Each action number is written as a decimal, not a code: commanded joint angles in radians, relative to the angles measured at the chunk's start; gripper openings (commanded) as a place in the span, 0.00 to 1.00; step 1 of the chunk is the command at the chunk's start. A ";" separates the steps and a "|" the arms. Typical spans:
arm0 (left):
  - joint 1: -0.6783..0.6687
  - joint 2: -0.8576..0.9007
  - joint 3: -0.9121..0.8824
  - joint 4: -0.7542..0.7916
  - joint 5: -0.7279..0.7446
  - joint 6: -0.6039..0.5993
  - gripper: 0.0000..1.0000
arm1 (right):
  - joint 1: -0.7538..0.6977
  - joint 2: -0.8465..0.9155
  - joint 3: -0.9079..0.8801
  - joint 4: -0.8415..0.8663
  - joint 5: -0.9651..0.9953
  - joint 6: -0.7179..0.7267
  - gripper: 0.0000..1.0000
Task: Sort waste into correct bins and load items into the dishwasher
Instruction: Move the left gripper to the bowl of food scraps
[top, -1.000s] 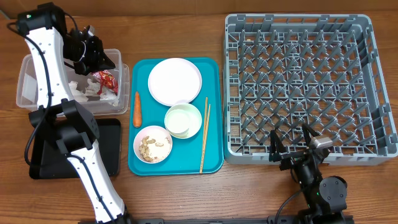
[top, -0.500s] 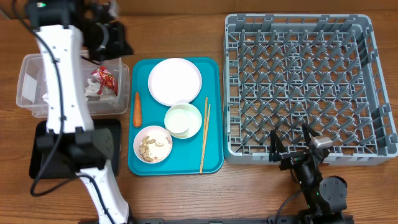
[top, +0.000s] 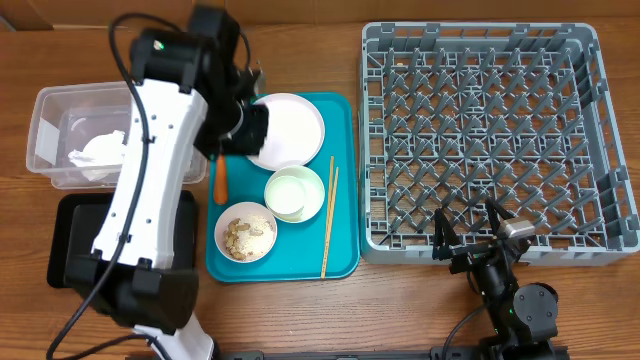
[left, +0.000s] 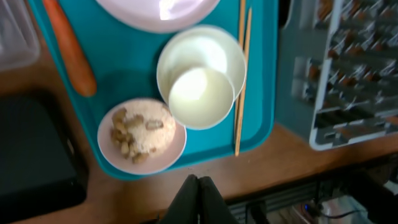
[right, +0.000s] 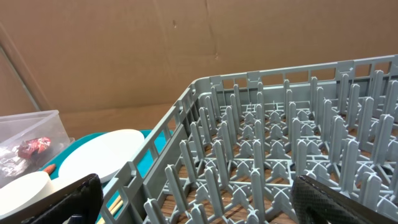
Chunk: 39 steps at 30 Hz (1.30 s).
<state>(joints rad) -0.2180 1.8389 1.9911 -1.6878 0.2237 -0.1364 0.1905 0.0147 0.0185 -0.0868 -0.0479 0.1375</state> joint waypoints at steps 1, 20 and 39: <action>-0.013 -0.022 -0.123 -0.001 -0.024 -0.050 0.04 | -0.003 -0.011 -0.010 0.006 -0.006 -0.003 1.00; 0.002 -0.033 -0.519 0.228 -0.136 -0.134 0.04 | -0.003 -0.011 -0.010 0.006 -0.006 -0.003 1.00; 0.001 -0.485 -0.859 0.486 -0.200 -0.320 0.28 | -0.003 -0.011 -0.010 0.006 -0.006 -0.003 1.00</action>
<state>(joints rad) -0.2211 1.3628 1.1511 -1.2266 0.0612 -0.4129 0.1905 0.0147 0.0185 -0.0860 -0.0486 0.1379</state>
